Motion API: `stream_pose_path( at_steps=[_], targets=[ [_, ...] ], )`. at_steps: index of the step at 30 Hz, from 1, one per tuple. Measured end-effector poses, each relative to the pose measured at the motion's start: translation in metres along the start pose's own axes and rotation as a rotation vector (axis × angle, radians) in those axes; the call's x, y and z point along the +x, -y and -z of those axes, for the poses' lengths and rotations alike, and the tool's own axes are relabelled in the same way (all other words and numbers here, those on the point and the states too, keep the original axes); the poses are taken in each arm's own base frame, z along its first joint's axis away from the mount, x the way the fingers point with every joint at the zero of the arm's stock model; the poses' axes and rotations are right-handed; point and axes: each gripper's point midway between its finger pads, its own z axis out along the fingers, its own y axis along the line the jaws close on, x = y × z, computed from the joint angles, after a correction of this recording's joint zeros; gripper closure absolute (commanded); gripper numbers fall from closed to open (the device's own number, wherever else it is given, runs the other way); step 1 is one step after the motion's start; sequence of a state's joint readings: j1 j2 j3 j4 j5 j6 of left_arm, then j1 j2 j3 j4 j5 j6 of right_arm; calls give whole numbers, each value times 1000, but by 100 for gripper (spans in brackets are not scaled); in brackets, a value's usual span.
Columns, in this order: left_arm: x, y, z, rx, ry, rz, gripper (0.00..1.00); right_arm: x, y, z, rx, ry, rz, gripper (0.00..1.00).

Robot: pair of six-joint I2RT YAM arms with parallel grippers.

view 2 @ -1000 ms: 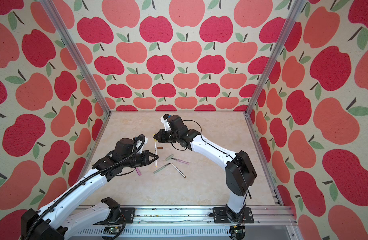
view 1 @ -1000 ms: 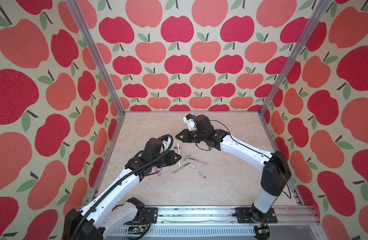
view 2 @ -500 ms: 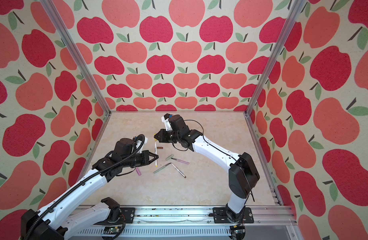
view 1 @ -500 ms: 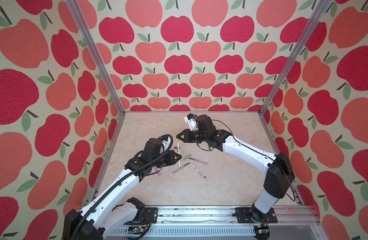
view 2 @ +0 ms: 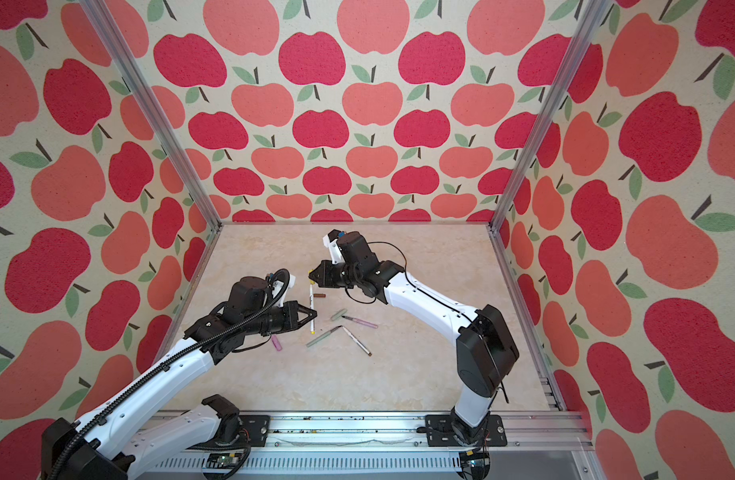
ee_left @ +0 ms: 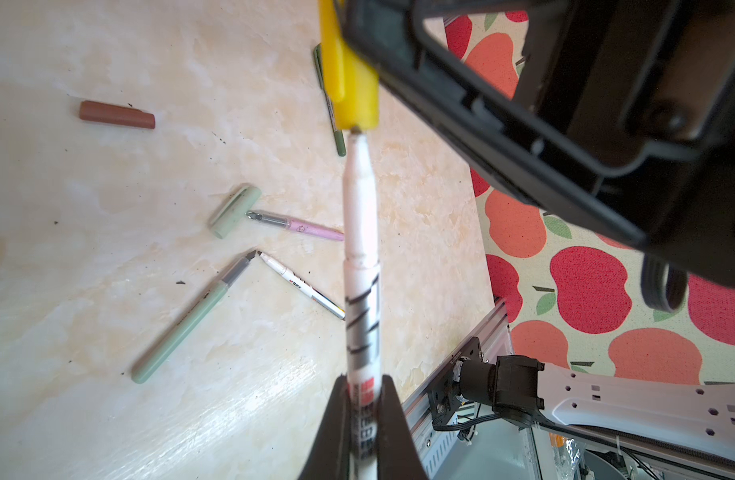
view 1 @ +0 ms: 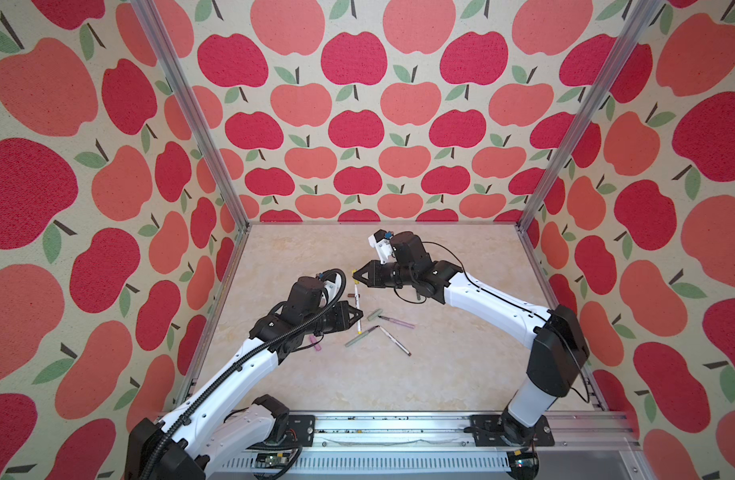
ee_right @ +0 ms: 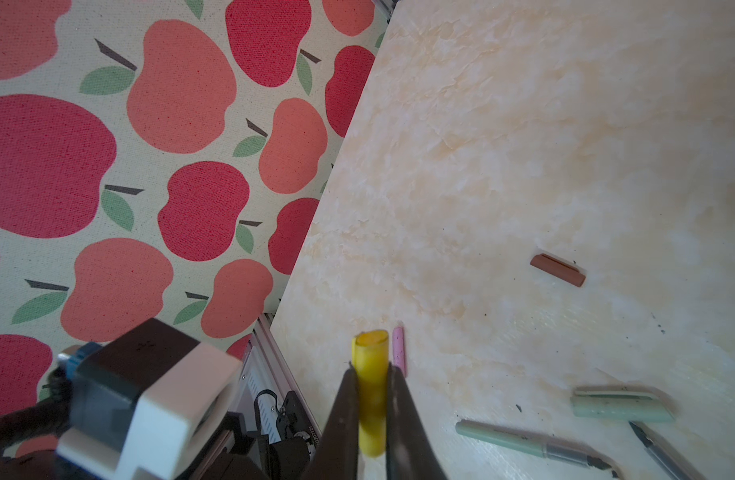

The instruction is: Insert the pens into the pen caps

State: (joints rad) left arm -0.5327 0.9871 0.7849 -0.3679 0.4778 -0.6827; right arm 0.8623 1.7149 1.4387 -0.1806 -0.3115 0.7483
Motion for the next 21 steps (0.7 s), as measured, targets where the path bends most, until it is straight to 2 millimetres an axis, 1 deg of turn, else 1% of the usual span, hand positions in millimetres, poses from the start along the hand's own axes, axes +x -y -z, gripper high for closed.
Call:
stream_pose_path(
  at_steps=[21],
  targets=[
    [2, -1, 0, 1, -1, 2, 100, 3, -3, -1, -4, -5, 4, 98]
  ],
)
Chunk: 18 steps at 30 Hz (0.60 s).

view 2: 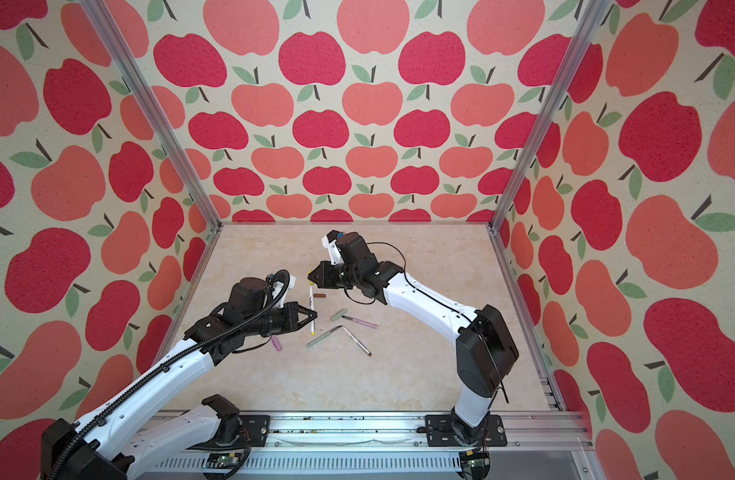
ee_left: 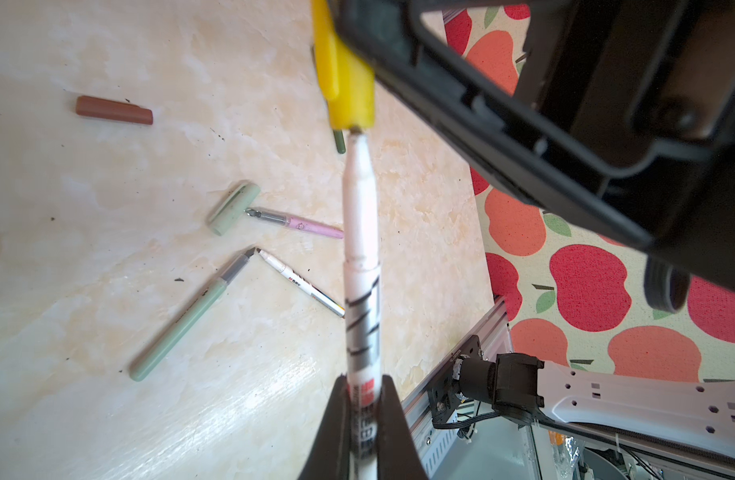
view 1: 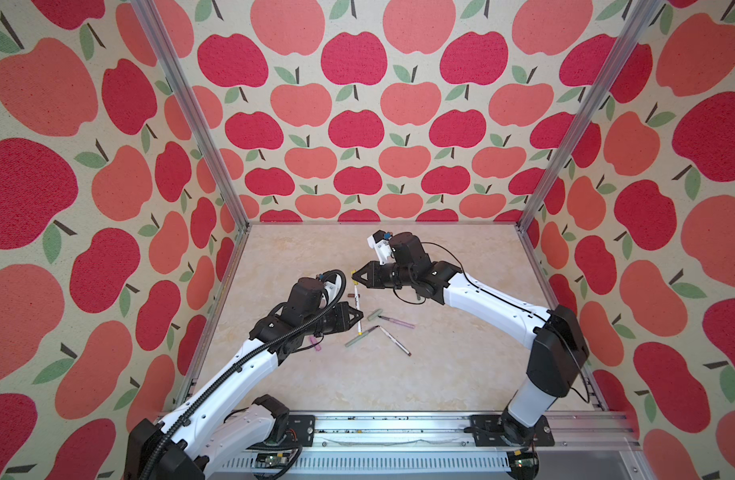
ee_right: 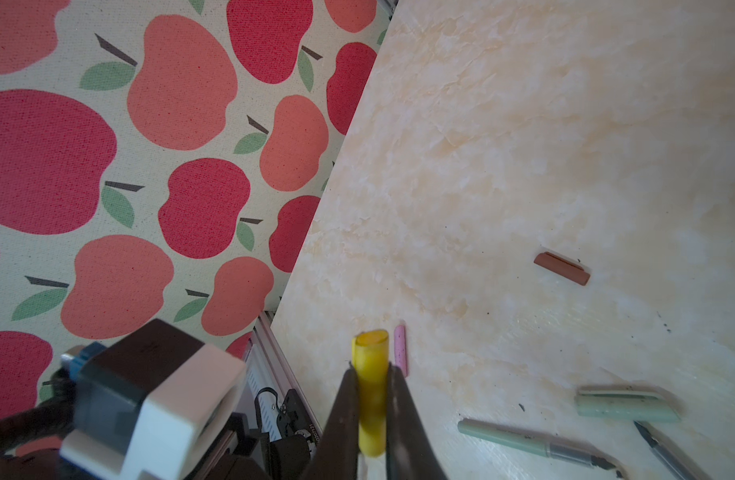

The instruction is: Insert the pens into the pen caps

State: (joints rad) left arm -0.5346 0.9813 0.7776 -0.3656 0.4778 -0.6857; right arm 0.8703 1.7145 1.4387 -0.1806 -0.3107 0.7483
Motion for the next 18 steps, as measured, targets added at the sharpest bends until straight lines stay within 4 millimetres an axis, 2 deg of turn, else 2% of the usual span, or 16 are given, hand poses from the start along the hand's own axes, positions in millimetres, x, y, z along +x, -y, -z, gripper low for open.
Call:
stream_pose_path(
  at_steps=[18],
  targets=[
    [1, 1, -1, 3, -1, -1, 100, -2, -4, 3, -7, 6, 4, 98]
  ],
)
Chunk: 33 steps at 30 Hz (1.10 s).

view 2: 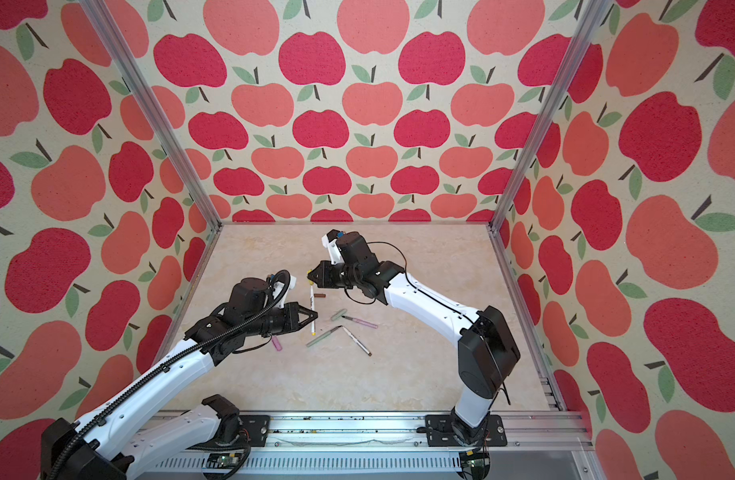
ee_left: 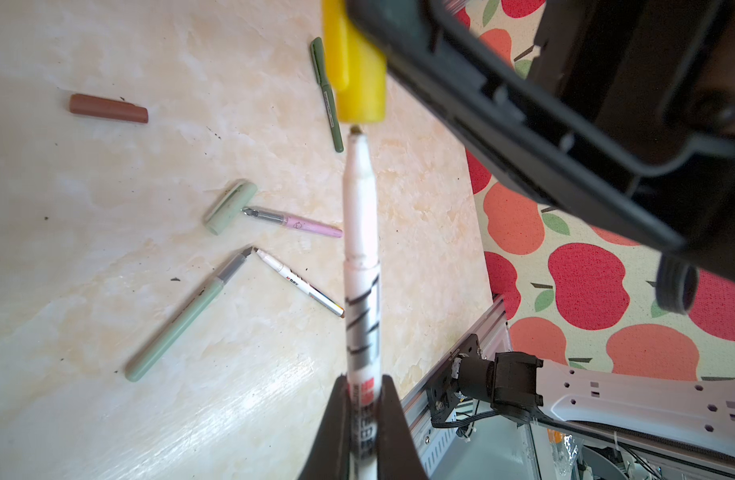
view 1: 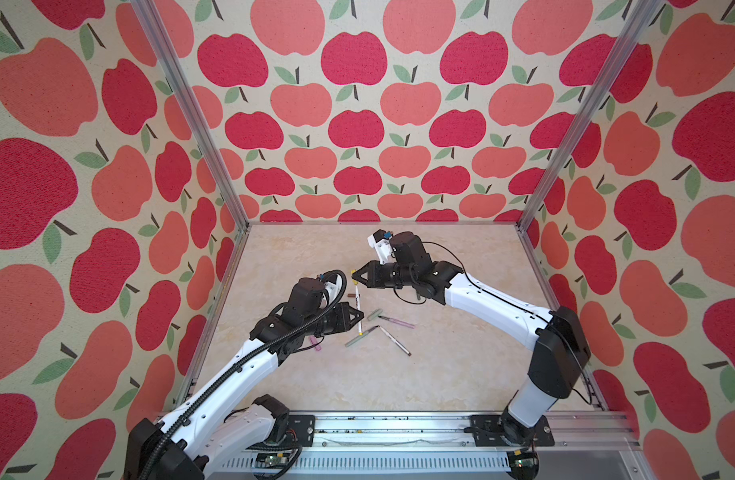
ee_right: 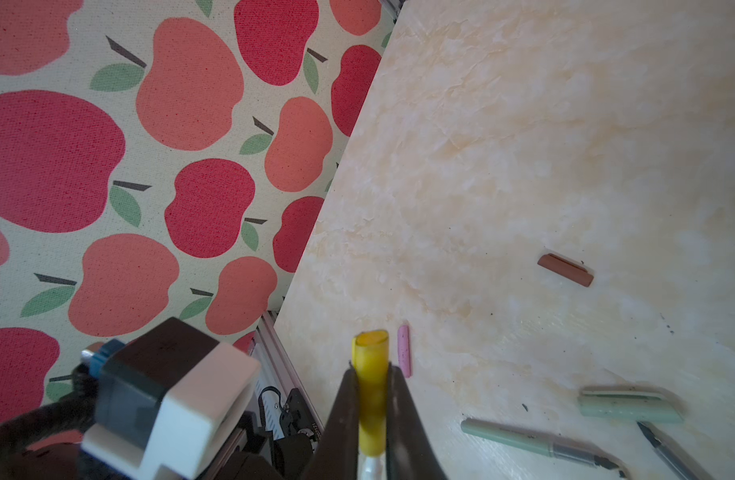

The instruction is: Insert the pens into the pen caps

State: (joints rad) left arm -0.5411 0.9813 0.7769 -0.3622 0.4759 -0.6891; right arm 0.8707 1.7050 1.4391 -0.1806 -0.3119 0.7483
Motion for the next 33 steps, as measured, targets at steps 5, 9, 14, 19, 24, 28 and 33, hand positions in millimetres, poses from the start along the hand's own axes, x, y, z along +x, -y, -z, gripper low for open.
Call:
stream_pose_path(
  at_steps=[5, 9, 14, 19, 24, 28, 33],
  targets=[
    [-1, -1, 0, -7, 6, 0, 100, 0, 0, 0, 0, 0, 0, 98],
    [-1, -1, 0, -7, 6, 0, 100, 0, -1, 1, -1, 2, 1, 98],
    [-1, -1, 0, -7, 6, -1, 100, 0, -3, 2, -4, 3, 3, 98],
    [1, -2, -1, -9, 1, 1, 100, 2, -2, 3, 0, 3, 4, 98],
    [2, -4, -1, -14, -2, 2, 100, 6, 2, 2, 7, 0, 2, 98],
    [2, -4, -1, -15, -2, 2, 100, 6, 2, 2, 10, 2, 2, 98],
    [2, -4, -1, -15, -3, 3, 100, 6, 2, 2, 10, 2, 2, 98]
  ],
)
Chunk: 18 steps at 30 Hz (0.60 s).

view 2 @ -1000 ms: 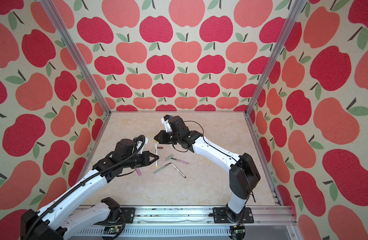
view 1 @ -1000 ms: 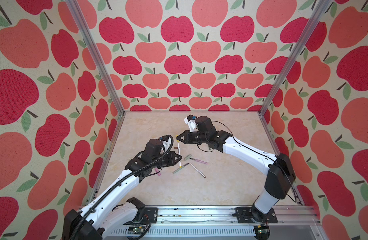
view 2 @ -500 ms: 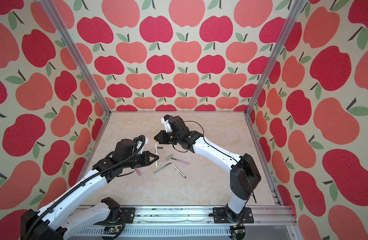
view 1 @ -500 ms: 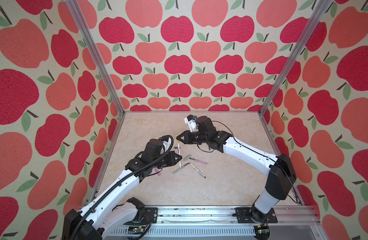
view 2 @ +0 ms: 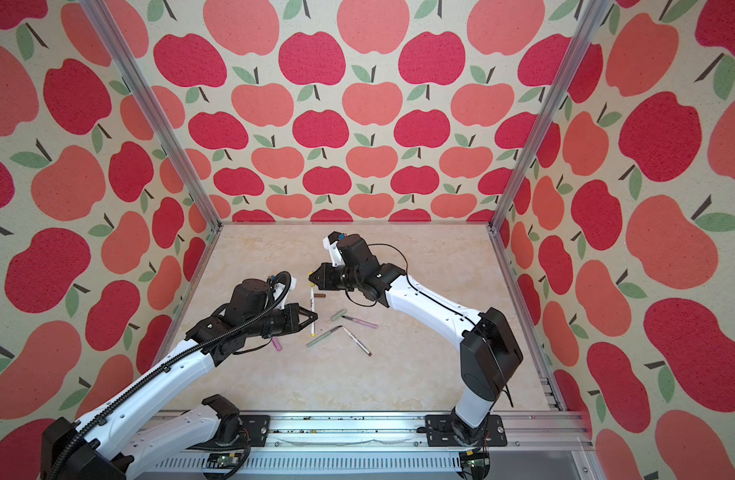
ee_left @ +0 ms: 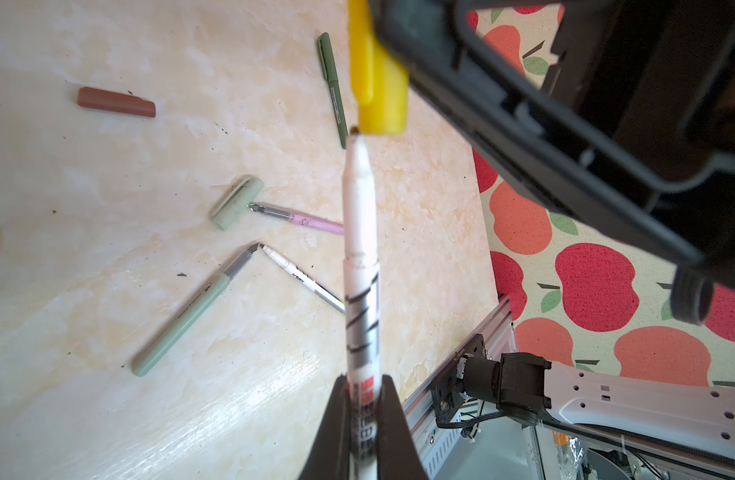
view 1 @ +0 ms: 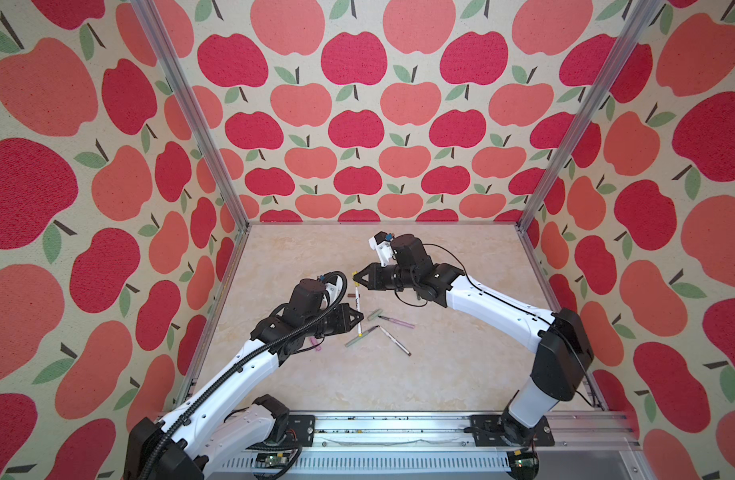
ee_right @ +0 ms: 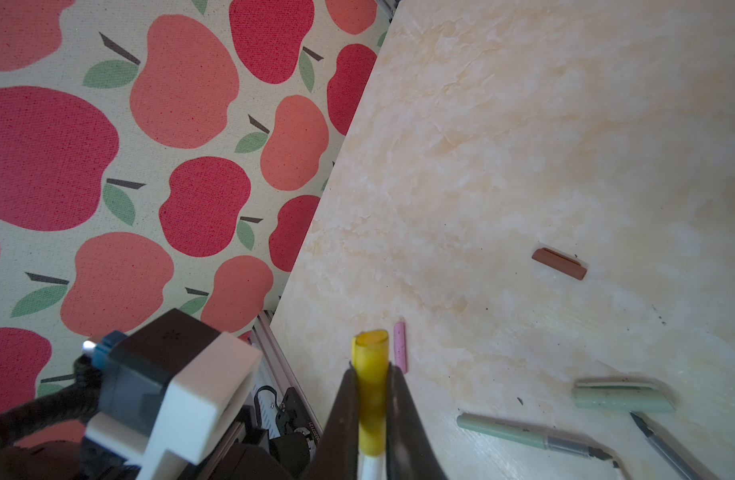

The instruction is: Insert the pens into the pen caps

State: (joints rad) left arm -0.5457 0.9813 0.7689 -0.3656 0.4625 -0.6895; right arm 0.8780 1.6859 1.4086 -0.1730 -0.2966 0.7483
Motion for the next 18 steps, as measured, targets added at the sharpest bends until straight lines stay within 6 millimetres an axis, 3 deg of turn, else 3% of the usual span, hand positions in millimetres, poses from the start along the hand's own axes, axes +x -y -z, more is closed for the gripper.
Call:
stream_pose_path(
  at_steps=[11, 18],
  targets=[
    [2, -1, -2, 0, -3, -2, 100, -1, 1, 0, 6, 5, 0, 98],
    [13, -14, -5, -28, -8, -13, 100, -8, -5, 1, -17, 33, 40, 98]
  ],
)
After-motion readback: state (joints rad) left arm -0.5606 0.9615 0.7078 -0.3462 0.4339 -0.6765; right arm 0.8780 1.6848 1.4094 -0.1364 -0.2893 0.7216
